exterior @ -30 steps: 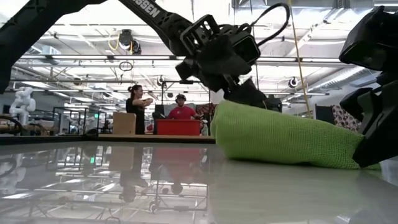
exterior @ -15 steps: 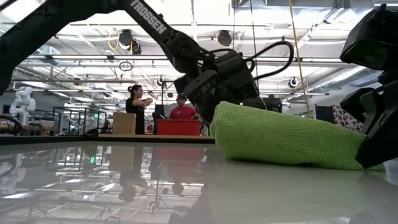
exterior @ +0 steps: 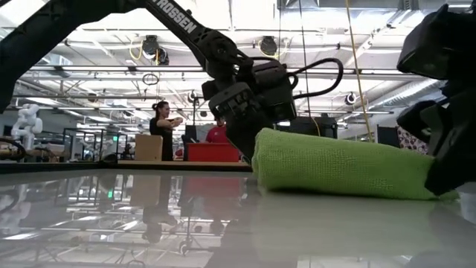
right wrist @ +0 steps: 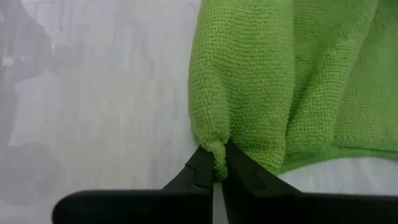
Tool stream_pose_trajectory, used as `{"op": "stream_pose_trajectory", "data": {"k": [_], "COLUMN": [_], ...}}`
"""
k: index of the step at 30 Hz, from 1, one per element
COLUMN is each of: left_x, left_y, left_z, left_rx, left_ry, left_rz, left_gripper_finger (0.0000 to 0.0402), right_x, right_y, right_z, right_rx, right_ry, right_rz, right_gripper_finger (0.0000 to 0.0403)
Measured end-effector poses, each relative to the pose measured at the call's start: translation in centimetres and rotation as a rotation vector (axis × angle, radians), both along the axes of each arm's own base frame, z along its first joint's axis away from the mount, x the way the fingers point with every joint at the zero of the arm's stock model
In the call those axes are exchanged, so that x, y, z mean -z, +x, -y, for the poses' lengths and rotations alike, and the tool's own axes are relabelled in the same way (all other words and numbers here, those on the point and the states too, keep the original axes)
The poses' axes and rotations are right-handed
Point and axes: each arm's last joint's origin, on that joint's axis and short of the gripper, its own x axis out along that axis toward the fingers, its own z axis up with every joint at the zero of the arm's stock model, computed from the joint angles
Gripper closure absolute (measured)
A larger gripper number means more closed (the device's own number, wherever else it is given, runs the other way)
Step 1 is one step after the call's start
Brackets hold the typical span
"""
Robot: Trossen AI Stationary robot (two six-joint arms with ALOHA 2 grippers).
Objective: Roll towel
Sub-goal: Roll the green microfiber cloth
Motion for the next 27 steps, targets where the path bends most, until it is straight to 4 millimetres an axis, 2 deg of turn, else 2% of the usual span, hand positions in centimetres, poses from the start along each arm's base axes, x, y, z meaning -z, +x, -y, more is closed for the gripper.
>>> {"op": "stream_pose_trajectory", "data": {"k": [5,10,20,24,27], "left_x": [-0.6,-2.4,-7.4,-9.3,-10.1], "left_y": [0.4,0.6,0.2,-0.1,-0.5], "left_z": [0.2,0.2,-0.3,0.3,1.7], "left_rx": [0.000,0.003,0.005,0.024,0.066], "left_ry": [-0.042,-0.002,0.080,0.068,0.029], "left_rz": [-0.004,0.045,0.185,0.231,0.218], "left_gripper_finger": [0.0231,0.0231,0.0228,0.0212,0.0204], "right_x": [-0.8,-0.8,-0.8,-0.8,-0.8], "right_y": [0.4,0.9,1.6,1.7,1.7], "right_z": [0.5,1.2,2.3,2.4,2.4], "right_rx": [-0.055,-0.104,-0.063,-0.046,-0.027], "right_ry": [-0.035,0.016,0.100,0.112,0.126], "right_rz": [0.019,-0.034,-0.077,-0.078,-0.079], "right_gripper_finger": [0.0399,0.0399,0.0399,0.0399,0.0399]}}
